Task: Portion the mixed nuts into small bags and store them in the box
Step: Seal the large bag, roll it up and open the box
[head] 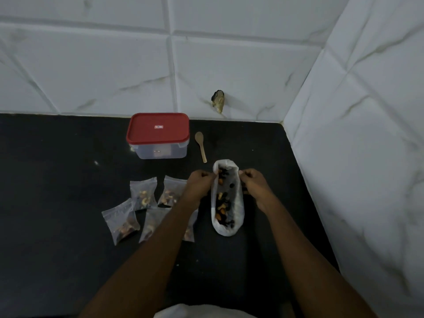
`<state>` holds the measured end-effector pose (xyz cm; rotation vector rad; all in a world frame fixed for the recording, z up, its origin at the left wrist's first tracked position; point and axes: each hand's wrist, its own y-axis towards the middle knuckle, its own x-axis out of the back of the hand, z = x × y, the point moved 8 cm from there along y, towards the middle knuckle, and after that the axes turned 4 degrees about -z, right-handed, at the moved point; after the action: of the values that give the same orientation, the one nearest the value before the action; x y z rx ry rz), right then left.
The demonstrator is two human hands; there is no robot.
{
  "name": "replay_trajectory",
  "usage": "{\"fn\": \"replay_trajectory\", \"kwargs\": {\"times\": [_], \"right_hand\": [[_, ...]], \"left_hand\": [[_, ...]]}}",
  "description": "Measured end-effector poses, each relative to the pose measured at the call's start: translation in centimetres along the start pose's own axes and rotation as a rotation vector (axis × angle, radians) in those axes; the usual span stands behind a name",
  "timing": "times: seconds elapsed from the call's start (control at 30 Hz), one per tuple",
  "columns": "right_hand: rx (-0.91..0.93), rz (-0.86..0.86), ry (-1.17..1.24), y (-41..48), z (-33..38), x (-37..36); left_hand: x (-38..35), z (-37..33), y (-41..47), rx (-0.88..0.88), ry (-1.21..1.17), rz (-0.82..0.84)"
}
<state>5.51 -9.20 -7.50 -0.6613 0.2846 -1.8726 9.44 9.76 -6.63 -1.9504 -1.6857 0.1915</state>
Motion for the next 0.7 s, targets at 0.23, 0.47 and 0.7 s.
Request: {"fn": "replay_trajectory", "kwargs": {"times": [0.23,0.47,0.7], "right_hand": [[0.024,0.15,0.037,-1.0,-0.6,-0.1],[-0.006,0.217,0.166,-1.3,-0.6,-0.9],[0.013,0.161,0.23,-1.3,-1.0,-1.3]], "left_hand": [[-1.1,1.9,-0.5,0.165,-0.294,0.17],[-0.6,2.1,0.4,0.187,-0.28,0.259],[0.6,1.3,1.9,0.014,-0.211,0.182]]}}
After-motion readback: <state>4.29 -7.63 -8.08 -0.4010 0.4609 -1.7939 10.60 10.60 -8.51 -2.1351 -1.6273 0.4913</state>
